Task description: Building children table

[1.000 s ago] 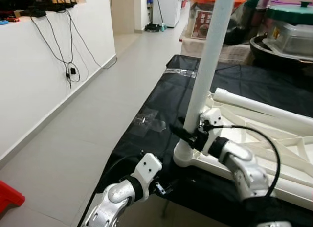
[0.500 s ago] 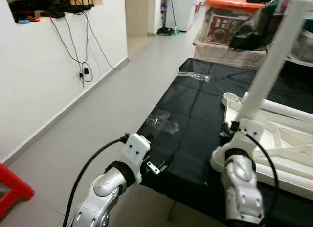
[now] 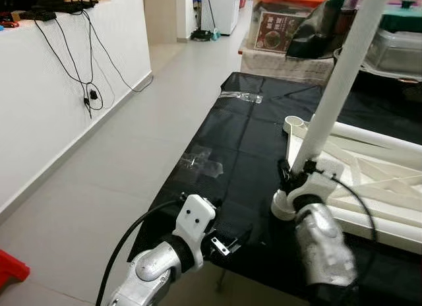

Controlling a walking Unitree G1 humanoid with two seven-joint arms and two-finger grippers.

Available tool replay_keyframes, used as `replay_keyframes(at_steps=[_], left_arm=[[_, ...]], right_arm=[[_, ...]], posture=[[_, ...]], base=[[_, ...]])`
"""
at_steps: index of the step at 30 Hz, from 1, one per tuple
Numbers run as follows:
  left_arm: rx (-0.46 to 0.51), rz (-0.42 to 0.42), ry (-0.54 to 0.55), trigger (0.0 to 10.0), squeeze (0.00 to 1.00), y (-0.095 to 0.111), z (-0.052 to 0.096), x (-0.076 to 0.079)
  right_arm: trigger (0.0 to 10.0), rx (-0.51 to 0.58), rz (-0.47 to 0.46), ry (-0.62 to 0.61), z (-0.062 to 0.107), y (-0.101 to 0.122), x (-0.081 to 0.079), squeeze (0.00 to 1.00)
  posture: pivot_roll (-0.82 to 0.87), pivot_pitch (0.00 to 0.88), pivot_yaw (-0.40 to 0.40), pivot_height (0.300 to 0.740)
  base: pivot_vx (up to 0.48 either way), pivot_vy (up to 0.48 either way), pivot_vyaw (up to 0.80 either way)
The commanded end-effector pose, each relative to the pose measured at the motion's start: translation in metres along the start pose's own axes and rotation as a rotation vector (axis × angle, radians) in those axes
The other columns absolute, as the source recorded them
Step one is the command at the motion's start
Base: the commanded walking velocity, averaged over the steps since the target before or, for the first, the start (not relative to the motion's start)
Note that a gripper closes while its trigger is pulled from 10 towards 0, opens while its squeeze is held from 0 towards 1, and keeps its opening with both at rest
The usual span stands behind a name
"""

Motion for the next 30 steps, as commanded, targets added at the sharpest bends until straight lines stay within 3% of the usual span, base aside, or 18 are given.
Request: replay_keyframes(at_steps=[1,2,3,5,12,13,16,17,19,21,23,25,27,30], left_arm=[[-0.013,0.013,-0.018,10.0,0.0,-0.001,0.001,0.005],[-0.013,0.013,-0.018,10.0,0.0,-0.001,0.001,0.005],[-0.015,0.016,-0.02,10.0,0.0,-0.001,0.001,0.006],[-0.016,0.016,-0.02,10.0,0.0,-0.001,0.002,0.006],[-0.022,0.014,-0.02,10.0,0.0,-0.002,0.004,0.007],[-0.023,0.014,-0.02,10.0,0.0,-0.002,0.005,0.007],[-0.026,0.015,-0.02,10.0,0.0,-0.002,0.006,0.007],[-0.028,0.015,-0.021,10.0,0.0,-0.002,0.006,0.007],[-0.029,0.014,-0.021,10.0,0.0,-0.002,0.006,0.007],[-0.03,0.014,-0.021,10.0,0.0,-0.001,0.007,0.007],[-0.029,0.014,-0.02,10.0,0.0,-0.001,0.007,0.007],[-0.029,0.014,-0.021,10.0,0.0,0.0,0.007,0.008],[-0.029,0.014,-0.021,10.0,0.0,0.0,0.007,0.008],[-0.029,0.014,-0.022,10.0,0.0,0.0,0.007,0.008]], right_arm=[[10.0,-0.086,-0.023,0.259,0.002,-0.008,-0.026,0.0],[10.0,-0.086,-0.023,0.259,0.002,-0.008,-0.026,0.0],[10.0,-0.172,0.02,0.529,0.016,-0.006,-0.042,0.0],[10.0,-0.224,0.034,0.684,0.023,-0.007,-0.052,0.0],[10.0,-0.303,0.088,0.857,0.022,-0.014,-0.068,0.0],[9.3,-0.331,0.125,0.885,0.017,-0.021,-0.075,0.0],[9.3,-0.353,0.148,0.915,0.014,-0.025,-0.079,0.0],[0.0,-0.364,0.166,0.916,0.01,-0.029,-0.081,0.0],[0.0,-0.344,0.172,0.908,0.005,-0.029,-0.085,0.0],[0.0,-0.26,0.197,0.765,-0.012,-0.028,-0.087,0.0],[0.0,-0.236,0.199,0.709,-0.017,-0.026,-0.086,0.0],[0.0,-0.167,0.176,0.436,-0.033,-0.02,-0.069,0.0],[0.0,-0.167,0.176,0.436,-0.033,-0.02,-0.069,0.0],[0.0,-0.111,0.107,0.03,-0.039,-0.014,-0.038,0.0]], posture=[[0.12,0.0,-0.045,0.74],[0.12,0.0,-0.045,0.74],[0.13,0.0,-0.046,0.74],[0.13,0.0,-0.046,0.74],[0.16,0.0,-0.052,0.74],[0.16,0.0,-0.052,0.74],[0.16,0.0,-0.052,0.74],[0.16,0.0,-0.052,0.74],[0.16,0.0,-0.052,0.74],[0.17,0.0,-0.053,0.74],[0.16,0.0,-0.055,0.74],[0.16,0.0,-0.055,0.74],[0.16,0.0,-0.055,0.74],[0.15,0.0,-0.05,0.74]], base=[[0.0,0.0,0.0],[0.0,0.0,0.0],[0.0,0.0,0.0],[0.0,0.0,0.0],[0.0,0.0,0.0],[0.0,0.0,0.0],[0.0,0.0,0.0],[0.0,0.0,0.0],[0.0,0.0,0.0],[0.0,0.0,0.0],[0.0,0.0,0.0],[0.0,0.0,0.0],[0.0,0.0,0.0],[0.0,0.0,0.0]])
Point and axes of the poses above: a point about 5 cm out from each wrist's last joint towards the gripper, its own z axis pointing back from the gripper into the wrist, its own y axis along the axis of the wrist's last joint, x = y × z, the point moved 5 cm from there along -z, pointing out of the wrist towards the gripper, and after that the axes turned 1 degree about -z, right-handed, at the moved point
